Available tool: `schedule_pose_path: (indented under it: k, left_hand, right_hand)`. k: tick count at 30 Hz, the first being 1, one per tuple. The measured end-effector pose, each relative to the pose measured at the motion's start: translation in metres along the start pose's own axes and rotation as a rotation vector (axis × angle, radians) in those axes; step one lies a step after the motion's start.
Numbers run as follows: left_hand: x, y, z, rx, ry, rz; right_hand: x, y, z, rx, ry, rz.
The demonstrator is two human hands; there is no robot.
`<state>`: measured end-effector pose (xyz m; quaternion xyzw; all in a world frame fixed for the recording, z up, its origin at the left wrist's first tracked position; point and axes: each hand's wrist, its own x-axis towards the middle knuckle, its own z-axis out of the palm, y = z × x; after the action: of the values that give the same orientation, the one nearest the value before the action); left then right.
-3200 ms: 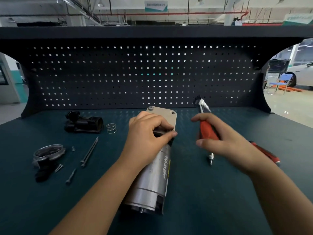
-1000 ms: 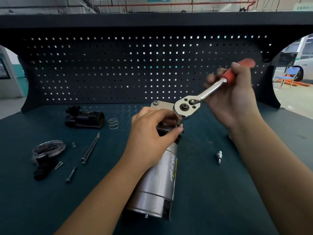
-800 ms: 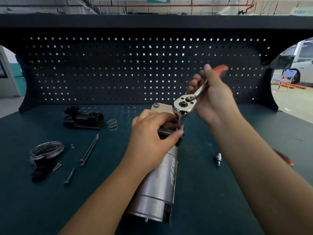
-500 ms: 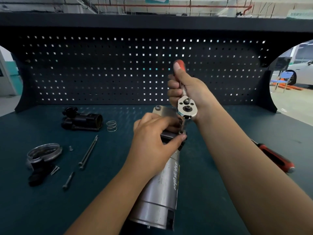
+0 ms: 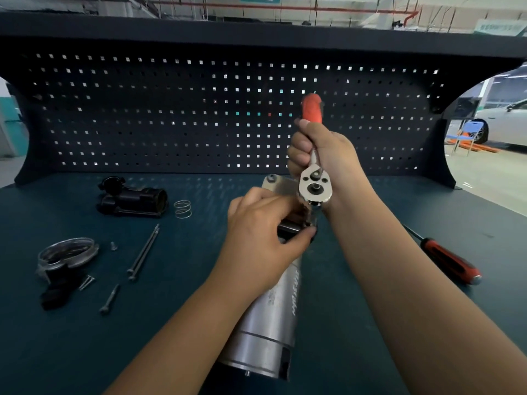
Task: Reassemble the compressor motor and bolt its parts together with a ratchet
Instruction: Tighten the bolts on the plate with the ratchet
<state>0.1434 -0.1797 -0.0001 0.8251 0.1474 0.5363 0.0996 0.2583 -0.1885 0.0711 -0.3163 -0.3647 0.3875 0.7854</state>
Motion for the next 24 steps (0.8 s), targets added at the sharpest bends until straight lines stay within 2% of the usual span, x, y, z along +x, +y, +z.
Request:
schedule_pose_path:
  k: [3,6,10,13,16,21,24]
  left_hand:
    - [0.001,-0.009,-0.008,0.002,-0.026,-0.076]
    - [0.001,-0.013,-0.013,-0.05,-0.018,-0.118]
    - [0.0,-0.006,-0.006,-0.051,-0.033,-0.078]
    - [0.0,-0.004,-0.003,-0.031,-0.047,-0.055]
    - [0.0,-0.008,-0.005,-0.013,-0.057,-0.055]
    - [0.0,-0.01,-0.005,-0.018,-0.054,-0.08]
    - [0.0,-0.01,-0.004,-0.027,-0.052,-0.1]
  right_hand:
    - [-0.001,-0.003,-0.002,0.087,0.044,-0.025]
    - [-0.001,-0.005,-0.001,0.04,0.113,-0.056]
    - [-0.001,-0.008,-0.001,-0.013,0.222,-0.073]
    - [-0.001,-0.008,-0.007,0.029,0.331,-0.041]
    - [-0.003,-0.007,-0.009,0.074,0.362,-0.033]
    - [-0.011,-0.008,-0.004,0.014,0.446,-0.197]
    - [-0.016,-0.008,-0.002,0.014,0.504,-0.231]
